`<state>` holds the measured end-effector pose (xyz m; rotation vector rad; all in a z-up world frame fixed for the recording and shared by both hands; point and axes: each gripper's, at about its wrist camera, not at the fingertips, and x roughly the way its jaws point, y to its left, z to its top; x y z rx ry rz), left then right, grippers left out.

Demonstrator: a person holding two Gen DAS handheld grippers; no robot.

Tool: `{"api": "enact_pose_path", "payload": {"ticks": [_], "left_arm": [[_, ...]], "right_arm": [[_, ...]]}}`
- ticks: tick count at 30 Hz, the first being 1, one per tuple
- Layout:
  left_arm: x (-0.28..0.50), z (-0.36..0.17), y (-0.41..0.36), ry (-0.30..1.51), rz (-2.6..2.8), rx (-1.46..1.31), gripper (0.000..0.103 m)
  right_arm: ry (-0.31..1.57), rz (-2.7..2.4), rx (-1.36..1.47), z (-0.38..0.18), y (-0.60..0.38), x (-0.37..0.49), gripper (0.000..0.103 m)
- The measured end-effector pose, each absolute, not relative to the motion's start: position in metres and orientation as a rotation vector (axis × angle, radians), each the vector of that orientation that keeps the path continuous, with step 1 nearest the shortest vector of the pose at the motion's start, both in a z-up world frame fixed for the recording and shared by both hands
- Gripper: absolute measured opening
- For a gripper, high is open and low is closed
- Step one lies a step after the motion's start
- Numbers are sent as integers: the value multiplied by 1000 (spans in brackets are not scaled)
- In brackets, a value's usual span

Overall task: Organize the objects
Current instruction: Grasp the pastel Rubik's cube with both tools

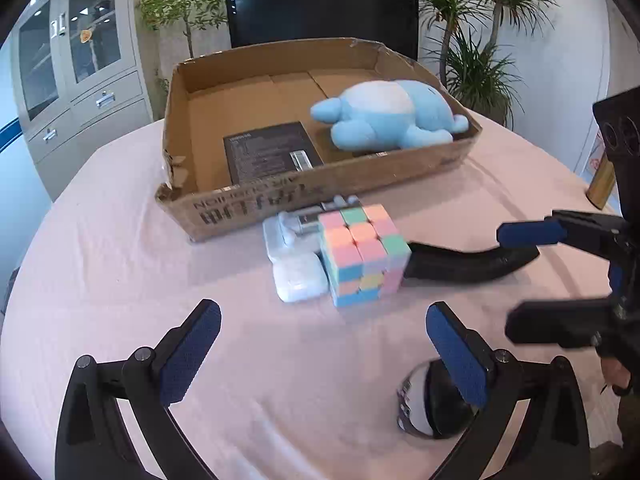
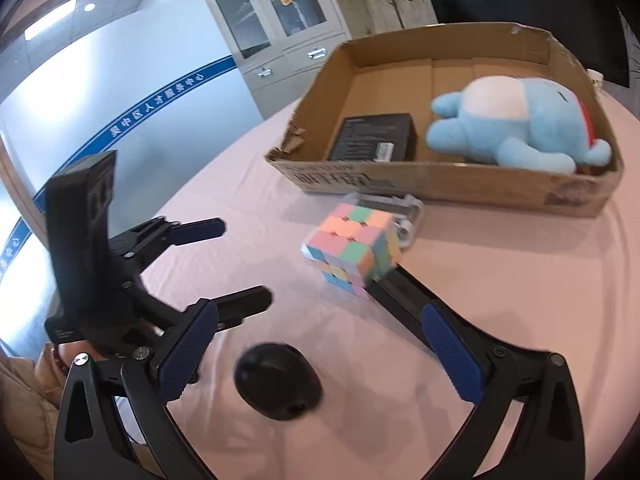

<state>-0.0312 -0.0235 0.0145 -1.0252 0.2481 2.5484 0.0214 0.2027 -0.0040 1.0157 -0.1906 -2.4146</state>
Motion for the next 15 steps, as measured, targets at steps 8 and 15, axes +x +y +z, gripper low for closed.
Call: {"api": "enact_pose_path", "payload": {"ticks": [8, 15], "left_arm": [[-54, 4, -21, 376, 2600, -1026, 103], [-92, -18, -24, 223, 2419, -1065, 103]], "right_arm": [[-193, -2468, 1071, -7, 223, 4, 102], [-153, -2362, 1080, -11, 201, -41, 101]]}}
